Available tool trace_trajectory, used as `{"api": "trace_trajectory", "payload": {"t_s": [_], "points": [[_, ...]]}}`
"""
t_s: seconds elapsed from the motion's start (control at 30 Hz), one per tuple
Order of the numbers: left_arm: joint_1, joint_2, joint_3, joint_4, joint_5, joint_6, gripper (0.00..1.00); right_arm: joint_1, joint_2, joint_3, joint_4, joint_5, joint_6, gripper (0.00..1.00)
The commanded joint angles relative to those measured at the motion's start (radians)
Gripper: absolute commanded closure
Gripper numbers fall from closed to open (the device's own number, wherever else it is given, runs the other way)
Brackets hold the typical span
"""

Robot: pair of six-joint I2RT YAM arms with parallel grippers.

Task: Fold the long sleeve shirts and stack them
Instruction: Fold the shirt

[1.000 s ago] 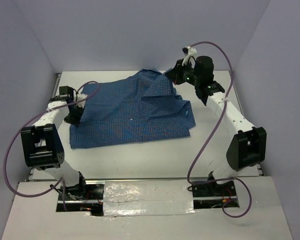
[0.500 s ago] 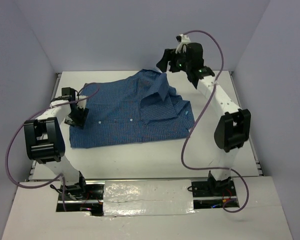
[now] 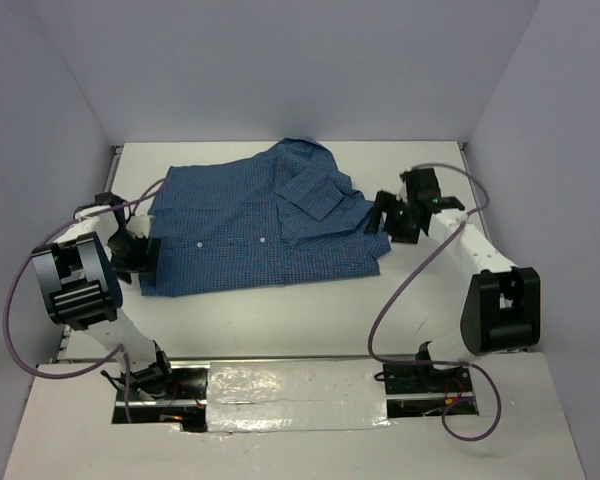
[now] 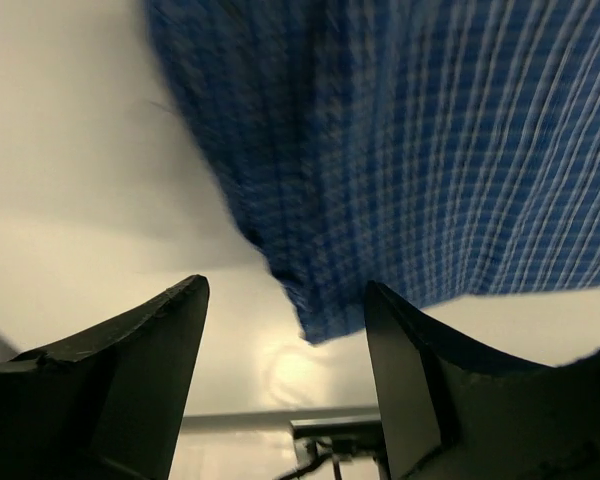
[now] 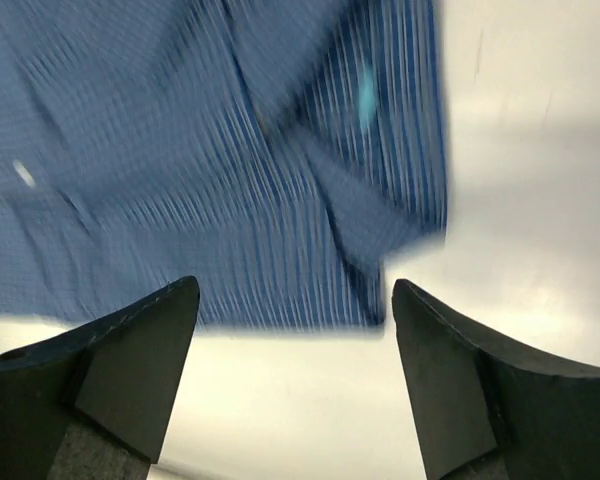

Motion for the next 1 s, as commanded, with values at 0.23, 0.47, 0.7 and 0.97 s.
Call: {"api": "trace_trajectory", "payload": {"t_s": [0.23,0.47,0.7,0.97], "points": [[-0.007,0.092,-0.083,-0.031,0.067,0.041,0.2,0.013,0.025,-0.325,0.204,-0.134,0.132,0.17],[-0.007,0.128,-0.1,-0.024,0.169,0.047,0.21,0.016,0.138,-0.32,0.282,-0.191,0.153,0.23],[-0.007,0.174,-0.059,-0.018,0.301,0.038,0.7,0.016,0.111,-0.351,0.328,-0.189,0.178,0.78],[-0.004,0.113,-0.075,-0.005,0.331,0.04,1.0,0.018,0.009,-0.386,0.223,-0.212,0.146,1.0]]}}
